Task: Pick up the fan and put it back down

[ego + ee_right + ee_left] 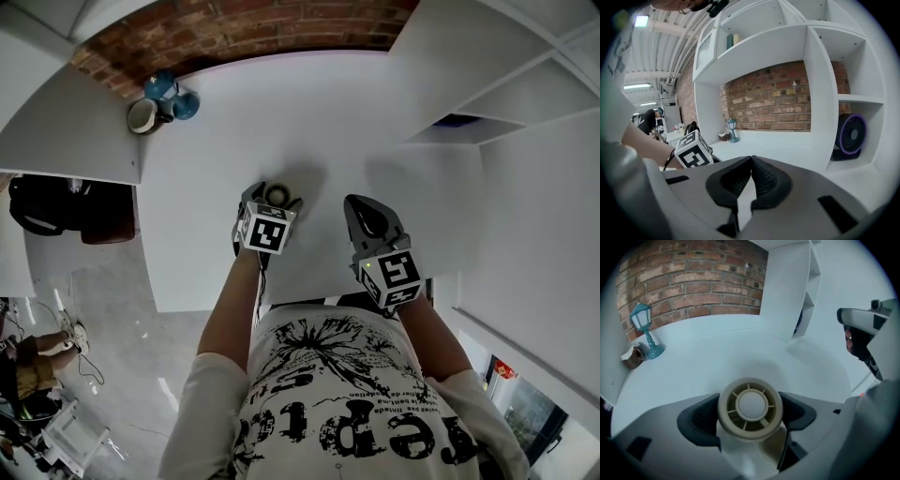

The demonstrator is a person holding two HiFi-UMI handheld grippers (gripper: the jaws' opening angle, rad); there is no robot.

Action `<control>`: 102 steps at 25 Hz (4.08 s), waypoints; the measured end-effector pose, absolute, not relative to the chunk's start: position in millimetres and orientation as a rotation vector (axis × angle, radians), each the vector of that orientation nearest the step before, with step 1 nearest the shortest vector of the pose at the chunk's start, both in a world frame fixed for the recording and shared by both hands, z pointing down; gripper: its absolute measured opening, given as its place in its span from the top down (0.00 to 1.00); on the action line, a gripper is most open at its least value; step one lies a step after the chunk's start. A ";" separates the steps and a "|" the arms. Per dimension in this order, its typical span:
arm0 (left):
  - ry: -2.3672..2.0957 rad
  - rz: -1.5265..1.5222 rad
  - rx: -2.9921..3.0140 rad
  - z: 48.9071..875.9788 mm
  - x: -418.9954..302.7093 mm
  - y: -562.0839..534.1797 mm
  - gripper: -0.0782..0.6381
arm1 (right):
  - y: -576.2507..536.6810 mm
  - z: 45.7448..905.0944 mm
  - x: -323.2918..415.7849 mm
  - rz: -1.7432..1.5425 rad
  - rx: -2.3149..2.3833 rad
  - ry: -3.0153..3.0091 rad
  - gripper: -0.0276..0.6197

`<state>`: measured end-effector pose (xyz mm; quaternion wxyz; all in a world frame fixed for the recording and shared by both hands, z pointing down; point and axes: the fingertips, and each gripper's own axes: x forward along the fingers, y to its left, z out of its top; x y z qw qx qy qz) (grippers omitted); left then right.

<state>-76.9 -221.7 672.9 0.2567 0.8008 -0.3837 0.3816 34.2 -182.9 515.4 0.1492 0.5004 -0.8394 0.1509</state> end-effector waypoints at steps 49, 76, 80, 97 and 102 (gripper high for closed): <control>-1.450 0.025 2.871 323.2 -124.2 -134.3 0.36 | -142.2 344.5 10.2 -0.081 1.465 -2.727 0.93; -1.199 0.505 2.663 468.4 -90.7 -197.9 0.36 | -179.7 418.0 30.9 0.166 1.524 -2.559 0.93; -1.134 0.629 2.608 517.6 -79.8 -208.1 0.36 | -185.5 444.6 37.4 0.221 1.533 -2.512 0.93; -0.924 0.947 2.398 656.9 -54.8 -195.7 0.36 | -182.4 528.0 54.9 0.467 1.552 -2.381 0.93; -0.933 0.998 2.338 671.1 -55.6 -197.0 0.36 | -180.4 539.2 54.5 0.482 1.533 -2.362 0.93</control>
